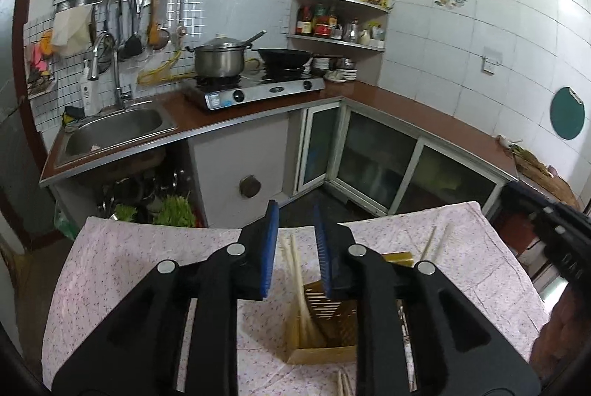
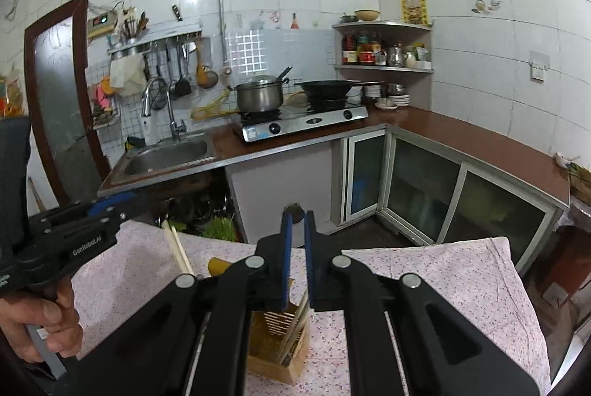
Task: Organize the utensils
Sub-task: 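Open both tools to release the chopsticks into the caddy, then move both tools back down toward the remaining chopsticks, then grasp a wooden chopstick with the left tool while the right tool grasps another chopstick, then carry both chopsticks up to the yellow caddy and lower them in upright, then open both tools to release the chopsticks into the caddy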
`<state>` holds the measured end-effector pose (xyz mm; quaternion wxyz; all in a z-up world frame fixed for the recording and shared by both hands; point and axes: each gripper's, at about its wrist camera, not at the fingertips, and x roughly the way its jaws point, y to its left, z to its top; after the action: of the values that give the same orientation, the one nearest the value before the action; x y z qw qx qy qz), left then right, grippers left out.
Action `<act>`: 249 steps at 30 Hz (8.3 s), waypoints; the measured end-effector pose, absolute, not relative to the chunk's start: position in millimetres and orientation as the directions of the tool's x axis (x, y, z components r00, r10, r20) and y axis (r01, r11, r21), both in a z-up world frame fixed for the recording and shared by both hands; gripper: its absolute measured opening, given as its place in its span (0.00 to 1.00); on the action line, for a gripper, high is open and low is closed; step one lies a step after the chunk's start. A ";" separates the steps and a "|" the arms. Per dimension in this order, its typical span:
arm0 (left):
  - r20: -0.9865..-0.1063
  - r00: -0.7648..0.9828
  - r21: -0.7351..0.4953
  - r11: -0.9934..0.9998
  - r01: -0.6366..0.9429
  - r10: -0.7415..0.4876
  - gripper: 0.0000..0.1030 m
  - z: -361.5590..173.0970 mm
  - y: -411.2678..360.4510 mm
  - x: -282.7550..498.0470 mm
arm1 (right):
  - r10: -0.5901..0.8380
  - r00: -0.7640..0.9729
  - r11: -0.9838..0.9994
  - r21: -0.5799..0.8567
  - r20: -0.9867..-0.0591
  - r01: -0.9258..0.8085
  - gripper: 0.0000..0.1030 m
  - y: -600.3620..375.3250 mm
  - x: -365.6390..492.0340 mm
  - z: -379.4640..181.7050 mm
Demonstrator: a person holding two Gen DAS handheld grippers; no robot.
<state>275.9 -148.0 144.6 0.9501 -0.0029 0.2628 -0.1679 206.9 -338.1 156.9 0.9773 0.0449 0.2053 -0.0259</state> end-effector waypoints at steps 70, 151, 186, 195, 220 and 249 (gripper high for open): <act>-0.817 0.497 -0.105 0.923 0.369 -0.292 0.43 -94.8 -154.4 82.1 | -0.004 0.593 0.974 0.130 -0.805 0.183 0.34 -287.2 48.3 -93.8; -0.834 0.485 -0.087 0.931 0.354 -0.262 0.04 -91.2 -188.0 235.4 | 0.017 0.567 0.977 0.134 -0.824 0.164 0.06 -368.3 161.4 -99.3; -0.545 0.742 -0.112 0.911 0.396 -0.390 0.04 74.9 -138.3 143.9 | 0.007 0.884 0.988 0.142 -0.467 0.068 0.06 -360.1 68.4 72.2; -0.483 0.771 -0.117 0.903 0.413 -0.415 0.04 119.0 -129.9 147.3 | -0.008 0.932 0.992 0.112 -0.363 0.052 0.06 -350.6 63.7 116.3; -0.355 0.841 -0.139 0.913 0.385 -0.408 0.04 206.4 -159.7 252.3 | -0.049 0.988 0.994 0.089 -0.146 0.062 0.06 -328.0 183.6 200.1; -0.491 0.815 -0.124 0.951 0.282 -0.306 0.39 133.2 -138.3 299.2 | -0.085 0.963 0.983 0.137 -0.254 0.123 0.07 -356.6 207.8 147.8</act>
<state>299.2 -138.3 133.2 0.9524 -0.0227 0.2617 -0.1545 207.8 -356.6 147.8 0.9879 0.0760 0.1246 -0.0524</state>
